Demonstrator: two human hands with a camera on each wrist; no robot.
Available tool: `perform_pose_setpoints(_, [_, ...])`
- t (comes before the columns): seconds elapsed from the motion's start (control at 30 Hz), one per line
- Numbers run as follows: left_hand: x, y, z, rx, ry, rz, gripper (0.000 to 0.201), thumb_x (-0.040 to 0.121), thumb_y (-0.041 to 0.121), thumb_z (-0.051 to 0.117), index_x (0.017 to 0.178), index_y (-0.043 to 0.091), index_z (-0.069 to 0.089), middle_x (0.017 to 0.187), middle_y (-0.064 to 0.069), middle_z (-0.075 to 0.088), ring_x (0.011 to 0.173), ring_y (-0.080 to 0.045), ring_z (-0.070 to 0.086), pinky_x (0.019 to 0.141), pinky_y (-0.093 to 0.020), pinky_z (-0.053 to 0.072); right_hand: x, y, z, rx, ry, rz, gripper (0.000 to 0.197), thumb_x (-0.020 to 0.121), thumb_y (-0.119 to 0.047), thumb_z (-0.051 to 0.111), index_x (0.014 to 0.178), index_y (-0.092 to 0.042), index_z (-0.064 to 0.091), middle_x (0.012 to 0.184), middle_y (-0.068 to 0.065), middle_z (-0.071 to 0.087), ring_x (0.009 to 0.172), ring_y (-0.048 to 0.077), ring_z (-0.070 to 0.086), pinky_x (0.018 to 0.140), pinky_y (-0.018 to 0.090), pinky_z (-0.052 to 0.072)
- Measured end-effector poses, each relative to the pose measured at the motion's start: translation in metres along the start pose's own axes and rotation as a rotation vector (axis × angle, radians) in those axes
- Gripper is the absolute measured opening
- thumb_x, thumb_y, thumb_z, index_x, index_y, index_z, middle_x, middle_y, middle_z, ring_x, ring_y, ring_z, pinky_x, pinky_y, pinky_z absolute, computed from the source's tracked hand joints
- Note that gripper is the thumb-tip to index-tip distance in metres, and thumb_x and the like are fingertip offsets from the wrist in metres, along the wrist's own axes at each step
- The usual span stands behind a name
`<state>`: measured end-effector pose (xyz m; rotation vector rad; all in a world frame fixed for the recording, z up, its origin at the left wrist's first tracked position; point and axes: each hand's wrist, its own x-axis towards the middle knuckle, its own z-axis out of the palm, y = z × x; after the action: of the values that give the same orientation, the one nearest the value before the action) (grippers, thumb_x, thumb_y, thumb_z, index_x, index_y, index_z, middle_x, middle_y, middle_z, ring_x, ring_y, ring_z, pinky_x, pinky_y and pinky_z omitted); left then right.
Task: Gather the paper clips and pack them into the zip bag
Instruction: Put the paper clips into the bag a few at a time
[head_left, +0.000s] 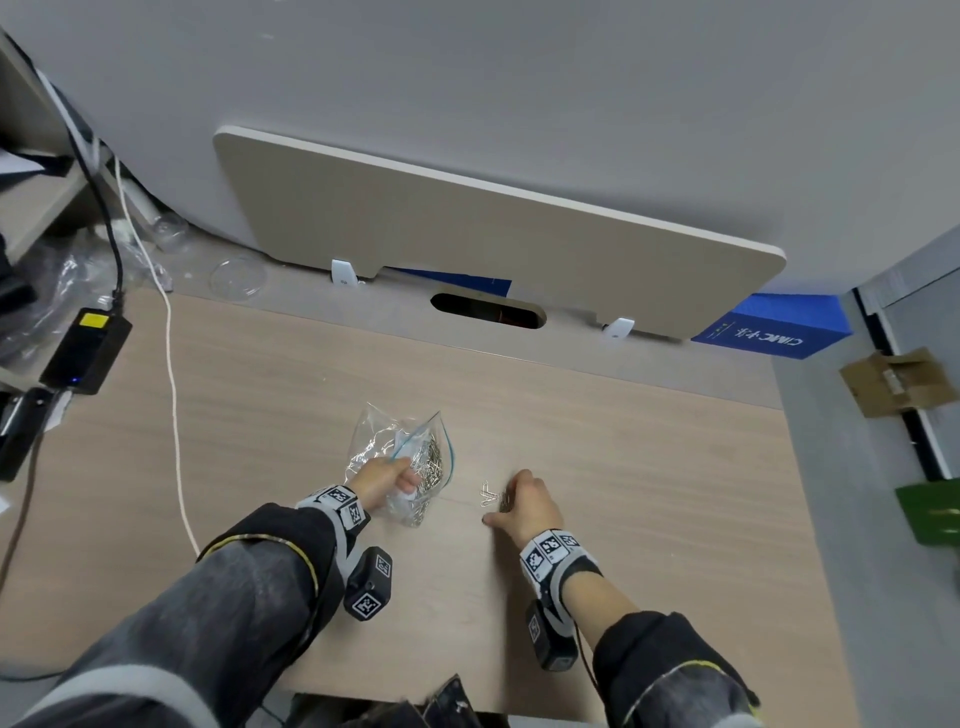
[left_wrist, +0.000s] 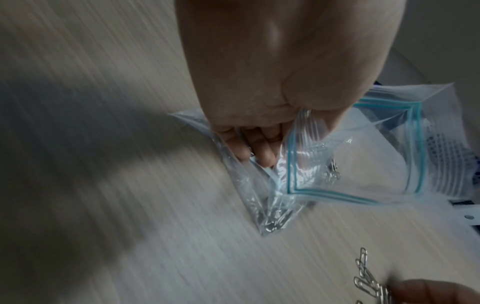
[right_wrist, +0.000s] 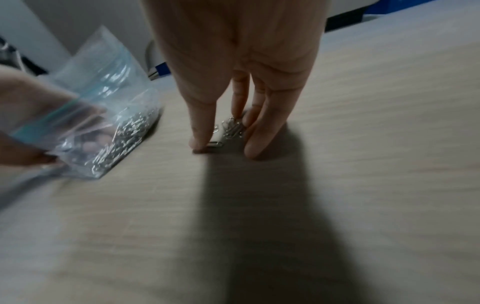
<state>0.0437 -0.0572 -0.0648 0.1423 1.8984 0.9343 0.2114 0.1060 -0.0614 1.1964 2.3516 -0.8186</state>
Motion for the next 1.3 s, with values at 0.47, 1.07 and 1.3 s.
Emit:
perform_pose_setpoints(0.47, [0.002,0.001,-0.001,-0.014,0.0,-0.055,0.042,0.099,0.026,0.039,0.068,0.016,0.065,0.07,0.0,0.06,0.062,-0.012,0.047,0.054,-0.024,0.034,-0.01,0.015,0.003,0.098,0.089,0.026,0.039,0.072,-0.046,0.076,0.084,-0.02,0.051,0.09,0.0,0.062,0.082,0.022,0.059,0.067,0.028,0.04])
perform_pose_setpoints(1.07, [-0.002,0.003,0.0,-0.029,0.008,-0.037,0.042,0.1,0.023,0.038,0.068,0.015,0.063,0.069,0.0,0.058,0.061,-0.01,0.047,0.054,-0.023,0.032,-0.008,-0.014,0.009,-0.03,0.017,-0.04,0.008,0.081,-0.027,0.06,0.082,-0.021,0.055,0.102,0.008,0.067,0.097,0.029,0.061,0.07,0.028,0.039])
perform_pose_setpoints(1.3, [-0.002,0.004,-0.001,-0.016,-0.004,-0.04,0.041,0.1,0.024,0.038,0.069,0.016,0.063,0.071,0.001,0.059,0.063,-0.01,0.047,0.055,-0.024,0.033,-0.002,-0.007,-0.003,0.343,0.051,0.053,0.022,0.072,-0.02,0.069,0.059,-0.019,0.051,0.061,0.006,0.064,0.061,0.029,0.066,0.062,0.036,0.055])
